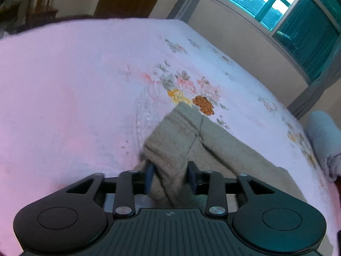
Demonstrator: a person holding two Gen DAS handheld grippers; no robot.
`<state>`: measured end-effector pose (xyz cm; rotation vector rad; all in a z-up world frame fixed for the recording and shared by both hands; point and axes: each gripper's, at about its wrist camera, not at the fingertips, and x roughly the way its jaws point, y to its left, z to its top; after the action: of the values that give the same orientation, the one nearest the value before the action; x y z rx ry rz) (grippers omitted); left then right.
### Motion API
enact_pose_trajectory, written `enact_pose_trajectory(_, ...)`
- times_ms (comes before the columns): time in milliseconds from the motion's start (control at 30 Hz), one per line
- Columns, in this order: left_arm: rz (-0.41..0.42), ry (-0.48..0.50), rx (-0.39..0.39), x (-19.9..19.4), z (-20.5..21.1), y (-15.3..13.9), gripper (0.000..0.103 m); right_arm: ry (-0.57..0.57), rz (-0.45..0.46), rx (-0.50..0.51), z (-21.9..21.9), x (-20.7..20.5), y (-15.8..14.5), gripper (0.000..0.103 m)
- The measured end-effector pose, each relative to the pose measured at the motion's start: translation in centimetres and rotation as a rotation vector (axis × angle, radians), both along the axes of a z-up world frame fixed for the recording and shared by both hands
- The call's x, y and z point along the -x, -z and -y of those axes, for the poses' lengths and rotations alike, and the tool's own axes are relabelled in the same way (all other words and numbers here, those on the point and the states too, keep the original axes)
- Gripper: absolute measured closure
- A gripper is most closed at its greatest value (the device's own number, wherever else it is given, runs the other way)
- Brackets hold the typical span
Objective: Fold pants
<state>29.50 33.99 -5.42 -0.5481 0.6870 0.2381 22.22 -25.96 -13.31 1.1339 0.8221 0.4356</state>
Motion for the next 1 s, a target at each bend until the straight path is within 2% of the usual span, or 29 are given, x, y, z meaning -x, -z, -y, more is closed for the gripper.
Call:
enact_pose_trajectory(67, 0.019, 0.003, -0.071, 0.9, 0.8, -1.6, 0.06, 0.029, 0.061, 0.046, 1.6, 0.9, -1.7, 0.09)
enact_pose_trajectory(133, 0.051, 0.027, -0.144, 1.6, 2.5, -3.3, 0.06, 0.077, 0.084, 0.069, 3.5, 1.5, -2.8, 0.09)
enact_pose_trajectory(200, 0.071, 0.061, -0.175, 1.5, 4.2, -4.1, 0.059, 0.128, 0.099, 0.079, 5.3, 1.5, -3.0, 0.09)
enact_pose_trajectory(233, 0.068, 0.088, -0.184, 1.0, 5.4, -4.1, 0.056, 0.154, 0.067, 0.123, 5.8, 1.4, -2.7, 0.09)
enact_pose_trajectory(300, 0.039, 0.118, -0.197, -0.3, 7.1, -3.1, 0.043, 0.208, -0.086, 0.221, 7.3, 0.8, -0.9, 0.103)
enact_pose_trajectory(333, 0.006, 0.123, -0.189, -1.0, 7.5, -2.1, 0.043, 0.243, -0.118, 0.192, 8.5, 0.8, 0.1, 0.103)
enact_pose_trajectory(367, -0.009, 0.118, -0.183, -1.3, 7.6, -1.5, 0.043, 0.276, -0.123, 0.166, 9.4, 1.0, 0.2, 0.103)
enact_pose_trajectory(400, -0.009, 0.106, -0.18, -1.3, 7.4, -1.2, 0.043, 0.298, -0.119, 0.184, 9.9, 1.1, -0.5, 0.103)
enact_pose_trajectory(433, 0.002, 0.099, -0.17, -1.1, 7.1, -1.1, 0.043, 0.299, -0.089, 0.232, 9.9, 1.0, -1.8, 0.099)
enact_pose_trajectory(467, 0.014, 0.092, -0.159, -1.0, 6.9, -1.0, 0.043, 0.277, -0.039, 0.252, 9.6, 0.4, -3.1, 0.085)
enact_pose_trajectory(567, 0.031, 0.078, -0.172, -1.0, 6.5, -1.4, 0.044, 0.064, 0.098, 0.224, 6.8, -4.0, -6.4, 0.083)
enact_pose_trajectory(733, 0.042, 0.071, -0.183, -1.1, 5.9, -2.2, 0.043, -0.307, 0.262, 0.314, -2.5, -14.9, -10.0, 0.077)
enact_pose_trajectory(767, 0.047, 0.059, -0.194, -0.9, 5.7, -2.4, 0.043, -0.356, 0.275, 0.327, -4.3, -16.7, -10.3, 0.073)
enact_pose_trajectory(833, 0.034, 0.001, -0.273, -0.7, 5.2, -2.9, 0.043, -0.424, 0.265, 0.343, -6.3, -20.6, -10.0, 0.072)
enact_pose_trajectory(900, 0.036, -0.031, -0.279, -0.5, 3.9, -3.0, 0.04, -0.48, 0.253, 0.347, -7.9, -23.9, -9.2, 0.072)
enact_pose_trajectory(1000, -0.026, -0.096, -0.285, -1.0, 1.9, -2.1, 0.04, -0.532, 0.234, 0.351, -8.7, -26.9, -7.4, 0.072)
